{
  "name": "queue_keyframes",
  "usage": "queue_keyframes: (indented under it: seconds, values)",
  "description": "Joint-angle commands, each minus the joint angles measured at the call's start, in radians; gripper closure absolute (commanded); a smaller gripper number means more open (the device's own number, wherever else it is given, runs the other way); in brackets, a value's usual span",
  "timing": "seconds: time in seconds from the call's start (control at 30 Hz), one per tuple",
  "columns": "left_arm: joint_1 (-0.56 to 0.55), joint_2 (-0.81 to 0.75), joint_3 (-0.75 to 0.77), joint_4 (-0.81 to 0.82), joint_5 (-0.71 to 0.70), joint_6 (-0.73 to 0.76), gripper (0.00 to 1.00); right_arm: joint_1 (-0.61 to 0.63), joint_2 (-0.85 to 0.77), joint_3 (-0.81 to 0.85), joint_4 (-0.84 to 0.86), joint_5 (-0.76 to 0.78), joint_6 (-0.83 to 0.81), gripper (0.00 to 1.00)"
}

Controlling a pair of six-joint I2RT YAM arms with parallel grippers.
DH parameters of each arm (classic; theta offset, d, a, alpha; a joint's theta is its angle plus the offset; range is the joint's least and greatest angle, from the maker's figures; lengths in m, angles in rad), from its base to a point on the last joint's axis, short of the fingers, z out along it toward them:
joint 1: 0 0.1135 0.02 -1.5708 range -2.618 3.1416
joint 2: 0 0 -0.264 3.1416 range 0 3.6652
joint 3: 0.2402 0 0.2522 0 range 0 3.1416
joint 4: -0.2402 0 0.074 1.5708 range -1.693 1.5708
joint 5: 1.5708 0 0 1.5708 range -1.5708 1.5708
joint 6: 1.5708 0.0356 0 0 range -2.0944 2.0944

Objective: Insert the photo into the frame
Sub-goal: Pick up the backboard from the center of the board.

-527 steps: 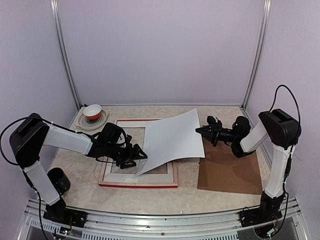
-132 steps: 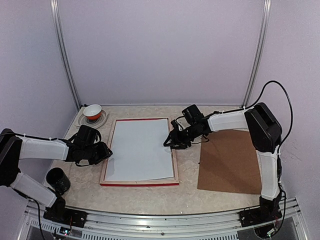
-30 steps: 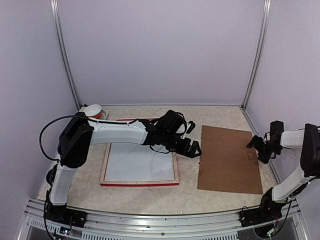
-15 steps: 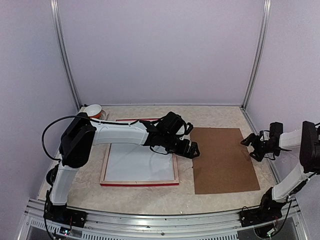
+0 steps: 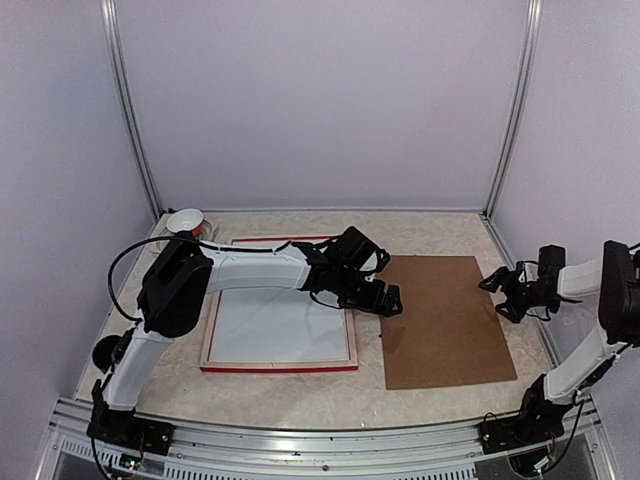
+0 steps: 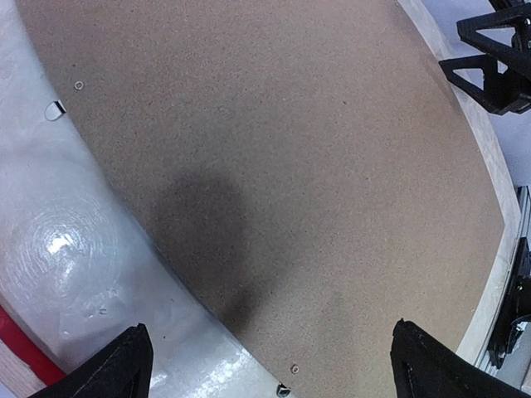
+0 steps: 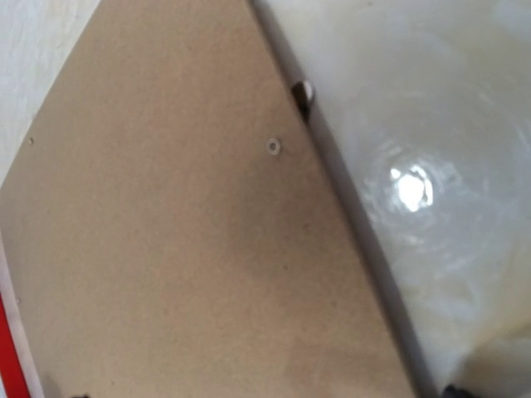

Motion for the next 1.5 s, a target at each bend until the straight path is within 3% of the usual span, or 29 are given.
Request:
queue_keyframes:
  seconds: [0.0, 0.5, 0.83, 1.47]
  values:
    - [0.005, 0.037, 0.048, -0.031, 0.031, -0.016, 0.01, 0.008, 0.025, -0.01, -0.03, -0.014, -0.009, 0.08]
    - [0.008, 0.098, 0.109, -0.044, 0.062, -0.05, 0.01, 0.029, 0.036, -0.012, -0.018, -0.027, -0.011, 0.09]
    - [0.02, 0.151, 0.214, -0.161, 0.027, -0.122, 0.01, 0.04, 0.035, -0.004, -0.018, -0.03, -0.011, 0.09]
    - [0.045, 0.134, 0.173, -0.081, 0.131, -0.233, 0.01, 0.051, 0.017, -0.013, 0.03, -0.134, 0.014, 0.09]
